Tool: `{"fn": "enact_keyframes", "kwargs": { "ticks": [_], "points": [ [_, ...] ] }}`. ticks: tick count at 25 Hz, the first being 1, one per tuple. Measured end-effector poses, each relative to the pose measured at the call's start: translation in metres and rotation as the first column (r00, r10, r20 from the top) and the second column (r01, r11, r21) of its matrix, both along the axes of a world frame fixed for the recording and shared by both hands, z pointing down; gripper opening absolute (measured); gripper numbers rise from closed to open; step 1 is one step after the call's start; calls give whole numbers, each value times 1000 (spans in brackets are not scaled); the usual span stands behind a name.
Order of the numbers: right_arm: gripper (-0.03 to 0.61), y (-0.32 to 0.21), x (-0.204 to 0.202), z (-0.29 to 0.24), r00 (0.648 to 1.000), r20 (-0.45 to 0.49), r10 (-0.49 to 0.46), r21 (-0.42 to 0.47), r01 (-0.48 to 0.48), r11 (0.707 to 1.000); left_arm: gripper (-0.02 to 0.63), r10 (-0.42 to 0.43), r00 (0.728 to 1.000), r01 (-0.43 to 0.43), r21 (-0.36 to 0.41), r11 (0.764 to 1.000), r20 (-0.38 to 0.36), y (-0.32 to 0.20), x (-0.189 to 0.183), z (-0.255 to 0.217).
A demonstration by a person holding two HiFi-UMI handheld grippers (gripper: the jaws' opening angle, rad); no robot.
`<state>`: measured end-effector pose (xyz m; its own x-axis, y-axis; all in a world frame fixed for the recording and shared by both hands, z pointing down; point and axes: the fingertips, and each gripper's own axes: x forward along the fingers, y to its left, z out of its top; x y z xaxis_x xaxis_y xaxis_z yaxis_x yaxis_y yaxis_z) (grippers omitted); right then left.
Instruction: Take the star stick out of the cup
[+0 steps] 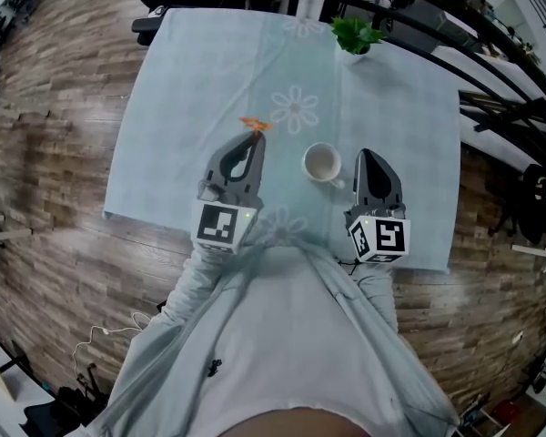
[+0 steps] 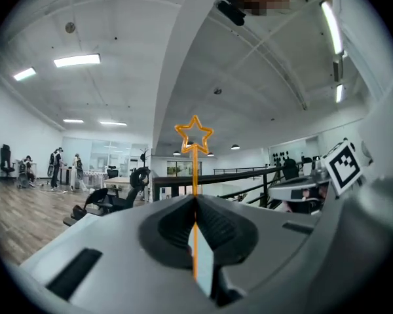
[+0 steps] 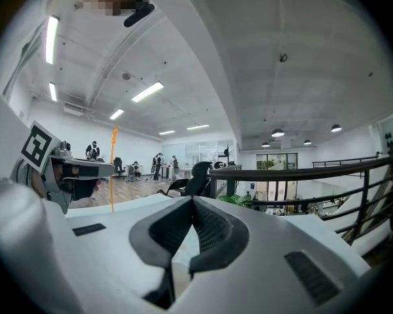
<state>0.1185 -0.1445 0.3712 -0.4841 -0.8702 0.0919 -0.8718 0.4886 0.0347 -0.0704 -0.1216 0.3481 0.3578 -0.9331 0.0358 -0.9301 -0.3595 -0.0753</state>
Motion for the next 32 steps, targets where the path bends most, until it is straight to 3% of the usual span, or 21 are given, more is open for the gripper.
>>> {"fn": "enact_keyframes", "kwargs": {
  "ticks": [7, 32],
  "points": [
    [14, 7, -8, 0, 1000, 3, -20, -2, 20, 1000, 20, -47, 999, 47, -32, 998, -12, 10, -17, 11],
    [15, 9, 9, 8, 1000, -14, 13, -29, -13, 999, 20, 21, 999, -18, -73, 997, 32, -9, 11, 20]
  ]
}}
